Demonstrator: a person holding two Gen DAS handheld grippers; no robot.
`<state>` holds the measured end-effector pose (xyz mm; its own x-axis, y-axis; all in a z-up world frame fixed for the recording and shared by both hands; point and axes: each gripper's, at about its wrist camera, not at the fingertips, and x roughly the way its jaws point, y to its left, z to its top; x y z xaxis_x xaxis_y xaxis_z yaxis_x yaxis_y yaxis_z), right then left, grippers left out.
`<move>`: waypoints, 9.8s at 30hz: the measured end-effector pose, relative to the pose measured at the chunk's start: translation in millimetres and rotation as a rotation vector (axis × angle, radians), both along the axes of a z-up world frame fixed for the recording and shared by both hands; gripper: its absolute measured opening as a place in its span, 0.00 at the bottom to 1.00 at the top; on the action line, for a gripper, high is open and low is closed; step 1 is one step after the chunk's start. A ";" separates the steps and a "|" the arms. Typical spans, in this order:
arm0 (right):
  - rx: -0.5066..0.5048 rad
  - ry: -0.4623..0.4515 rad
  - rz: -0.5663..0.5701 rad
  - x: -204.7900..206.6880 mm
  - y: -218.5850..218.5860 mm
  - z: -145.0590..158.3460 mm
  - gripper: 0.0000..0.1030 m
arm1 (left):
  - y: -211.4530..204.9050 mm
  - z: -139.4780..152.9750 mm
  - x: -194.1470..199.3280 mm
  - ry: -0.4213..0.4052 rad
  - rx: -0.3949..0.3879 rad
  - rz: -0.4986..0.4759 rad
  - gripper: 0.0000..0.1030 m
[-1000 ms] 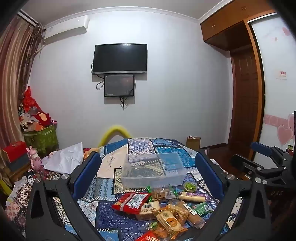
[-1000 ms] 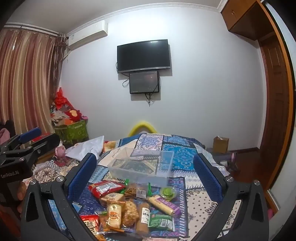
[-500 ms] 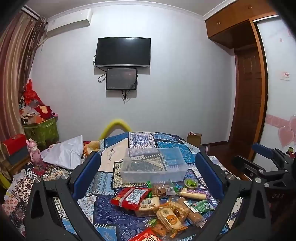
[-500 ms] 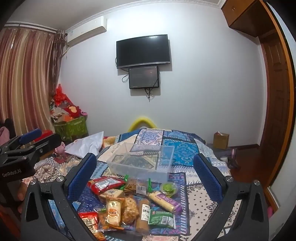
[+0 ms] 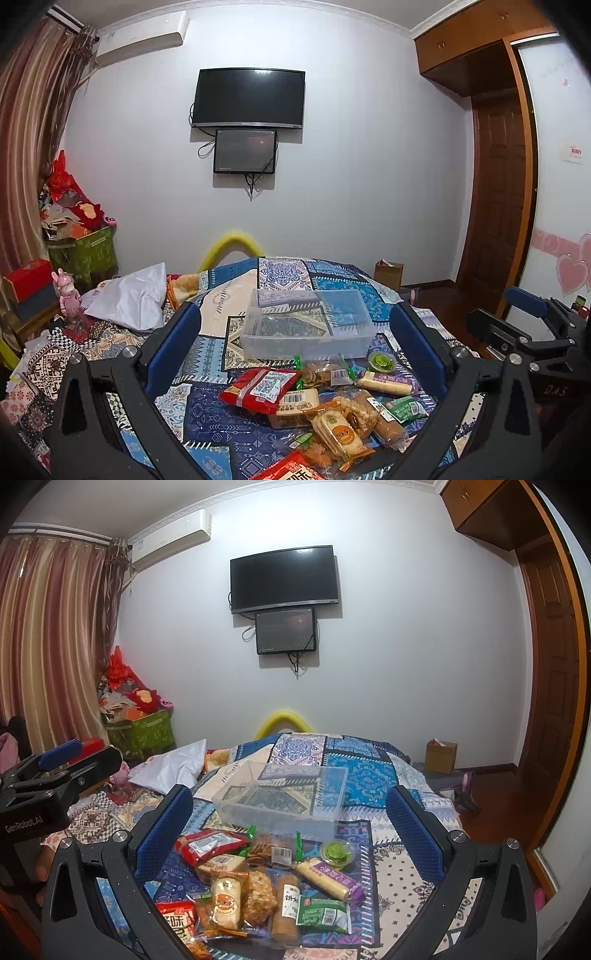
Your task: Organize snacks
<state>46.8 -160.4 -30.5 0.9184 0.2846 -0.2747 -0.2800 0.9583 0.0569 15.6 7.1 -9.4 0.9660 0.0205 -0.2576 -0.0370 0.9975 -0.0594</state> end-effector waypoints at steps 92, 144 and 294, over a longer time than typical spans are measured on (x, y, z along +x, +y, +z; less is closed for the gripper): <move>-0.121 0.597 0.135 162.1 -23.0 -141.7 0.91 | 65.3 -169.7 202.0 0.683 -0.041 -0.149 1.00; -0.256 0.684 0.286 160.8 5.4 -144.9 0.26 | 48.8 -106.4 166.9 0.520 -0.020 -0.167 0.73; -0.174 0.622 0.174 184.2 -11.7 -150.8 0.56 | 88.8 -226.9 241.1 0.897 -0.105 -0.137 0.56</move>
